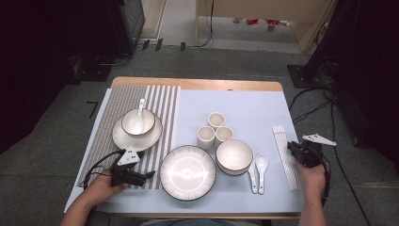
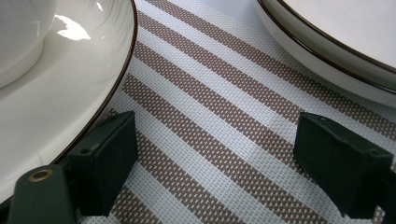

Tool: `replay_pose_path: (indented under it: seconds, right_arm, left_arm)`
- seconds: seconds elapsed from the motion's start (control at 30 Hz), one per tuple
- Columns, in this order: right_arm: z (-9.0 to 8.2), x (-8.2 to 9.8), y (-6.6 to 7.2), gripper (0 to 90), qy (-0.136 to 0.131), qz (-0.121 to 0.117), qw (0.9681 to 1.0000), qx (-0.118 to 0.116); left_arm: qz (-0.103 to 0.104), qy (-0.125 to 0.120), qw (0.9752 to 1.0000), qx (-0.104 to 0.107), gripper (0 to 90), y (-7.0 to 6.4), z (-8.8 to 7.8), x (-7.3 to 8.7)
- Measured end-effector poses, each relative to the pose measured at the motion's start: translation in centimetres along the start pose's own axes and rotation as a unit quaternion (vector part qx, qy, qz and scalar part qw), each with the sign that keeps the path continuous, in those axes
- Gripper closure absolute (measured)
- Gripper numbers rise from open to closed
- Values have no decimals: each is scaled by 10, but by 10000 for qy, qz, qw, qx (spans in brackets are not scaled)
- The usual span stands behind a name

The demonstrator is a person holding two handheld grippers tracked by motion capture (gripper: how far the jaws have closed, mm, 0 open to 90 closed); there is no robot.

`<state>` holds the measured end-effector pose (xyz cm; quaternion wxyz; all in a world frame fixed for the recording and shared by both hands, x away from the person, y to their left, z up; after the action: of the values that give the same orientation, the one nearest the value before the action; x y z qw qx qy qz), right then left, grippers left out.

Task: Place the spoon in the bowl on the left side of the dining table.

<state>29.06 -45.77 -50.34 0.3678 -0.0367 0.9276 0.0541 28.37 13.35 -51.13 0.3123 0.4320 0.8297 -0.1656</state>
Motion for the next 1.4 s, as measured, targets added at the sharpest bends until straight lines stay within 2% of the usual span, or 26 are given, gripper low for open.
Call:
replay_pose_path:
  seconds: [0.47, 1.1, 1.4]
  right_arm:
    - [2, 1, 0, 823, 83, 16, 9999, -70]
    - [3, 3, -3, 833, 196, 198, 9996, -76]
    - [5, 1, -6, 841, 194, 163, 9996, -76]
  left_arm:
    - [-4, -2, 10000, -4, 141, 0, 0, 0]
    - [-8, -2, 10000, -16, 140, 0, 0, 0]
    - [-16, 2, 10000, -25, 139, 0, 0, 0]
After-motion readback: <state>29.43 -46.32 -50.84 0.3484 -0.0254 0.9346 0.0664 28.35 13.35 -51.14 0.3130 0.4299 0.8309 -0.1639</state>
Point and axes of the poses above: each handheld gripper's, and its own axes: z roughly forward along the jaws, x roughly out of its underside, y roughly to its left, the point moved 2 cm from there along z, roughly forward along the jaws, and after that the axes turned 5 degrees about y, right-handed, at the moved point
